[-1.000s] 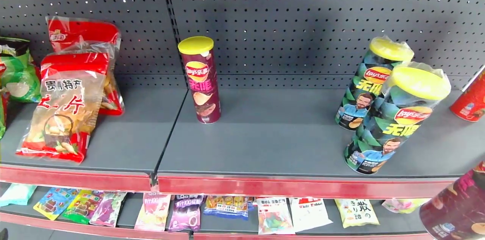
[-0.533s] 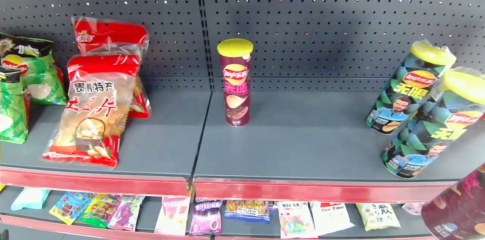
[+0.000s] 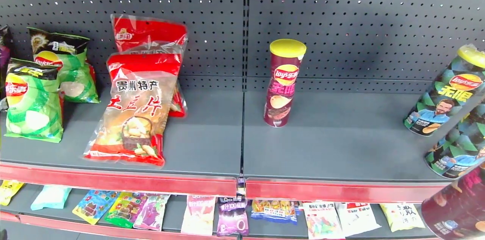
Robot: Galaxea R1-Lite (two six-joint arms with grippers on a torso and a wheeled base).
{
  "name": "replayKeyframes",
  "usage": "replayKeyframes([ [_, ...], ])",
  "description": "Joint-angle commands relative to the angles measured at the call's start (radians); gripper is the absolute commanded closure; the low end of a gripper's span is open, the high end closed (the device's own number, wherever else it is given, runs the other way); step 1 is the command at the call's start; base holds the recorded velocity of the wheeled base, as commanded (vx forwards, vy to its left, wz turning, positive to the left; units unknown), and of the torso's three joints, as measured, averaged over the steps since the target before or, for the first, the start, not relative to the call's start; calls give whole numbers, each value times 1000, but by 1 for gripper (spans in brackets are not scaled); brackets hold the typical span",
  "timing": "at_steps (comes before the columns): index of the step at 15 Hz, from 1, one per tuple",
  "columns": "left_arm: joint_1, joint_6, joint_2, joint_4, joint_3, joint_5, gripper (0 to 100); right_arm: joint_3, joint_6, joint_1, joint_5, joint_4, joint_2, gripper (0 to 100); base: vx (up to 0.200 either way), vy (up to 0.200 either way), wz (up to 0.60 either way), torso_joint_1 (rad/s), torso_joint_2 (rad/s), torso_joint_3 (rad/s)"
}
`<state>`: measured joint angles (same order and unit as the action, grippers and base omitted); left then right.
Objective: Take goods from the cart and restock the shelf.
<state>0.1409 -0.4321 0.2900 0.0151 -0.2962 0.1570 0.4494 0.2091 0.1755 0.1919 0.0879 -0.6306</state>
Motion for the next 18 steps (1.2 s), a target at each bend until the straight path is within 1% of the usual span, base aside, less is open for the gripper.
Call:
replayKeyframes([
  [1, 0, 0, -2, -1, 0, -1, 0, 8, 1, 7, 12, 0, -1, 100, 0, 0, 0, 0, 0, 0],
  [2, 0, -4, 0, -1, -1, -2, 0, 34, 1, 25, 32, 0, -15, 100, 0, 0, 0, 0, 0, 0],
  [4, 0, -46, 1, -1, -1, -7, 0, 88, 1, 36, 32, 1, -77, 100, 0, 0, 0, 0, 0, 0],
  [5, 3, -89, 8, 0, 0, -11, 0, 129, 1, 41, 34, 1, -113, 100, 0, 0, 0, 0, 0, 0],
  [6, 6, -117, 12, 0, 0, -16, 0, 144, 1, 45, 34, 1, -132, 100, 0, 0, 0, 0, 0, 0],
  [7, 34, -165, 47, -1, -6, -73, 0, 195, 3, 82, 34, 3, -185, 100, 0, 0, 0, 0, 0, 0],
  [8, 45, -180, 97, -9, -12, -85, 0, 218, 3, 107, 31, 1, -221, 100, 0, 0, 0, 0, 0, 0],
  [9, 48, -178, 123, -12, -23, -97, 0, 227, 3, 113, 32, 3, -242, 100, 0, 0, 0, 0, 0, 0],
  [10, 57, -169, 166, -12, -58, -114, 0, 235, 3, 125, 32, 6, -268, 100, 0, 0, 0, 0, 0, 0],
  [11, 60, -103, 251, -14, -116, -139, 0, 242, 1, 144, 32, 35, -296, 100, 0, 0, 0, 0, 0, 0],
  [12, 94, 19, 396, -20, -233, -221, 0, 236, -2, 162, 32, 99, -345, 100, 0, 0, 0, 0, 0, 0],
  [13, 118, 76, 492, -26, -314, -257, 0, 235, -2, 162, 31, 128, -377, 100, 0, 0, 0, 0, 0, 0],
  [14, 143, 84, 595, -41, -383, -258, 0, 239, -5, 162, 31, 142, -412, 100, 0, 0, 0, 0, 0, 0],
  [15, 160, 85, 690, -84, -431, -257, 0, 244, -5, 160, 31, 158, -442, 100, 0, 0, 0, 0, 0, 0],
  [16, 197, 85, 764, -127, -460, -264, 0, 252, -5, 160, 31, 176, -465, 100, 0, 0, 0, 0, 0, 0],
  [17, 218, 89, 790, -136, -471, -267, 0, 253, -5, 160, 31, 182, -471, 100, 0, 0, 0, 0, 0, 0],
  [18, 333, 204, 926, -155, -554, -349, 0, 264, -7, 159, 31, 211, -501, 100, 0, 0, 0, 0, 0, 0],
])
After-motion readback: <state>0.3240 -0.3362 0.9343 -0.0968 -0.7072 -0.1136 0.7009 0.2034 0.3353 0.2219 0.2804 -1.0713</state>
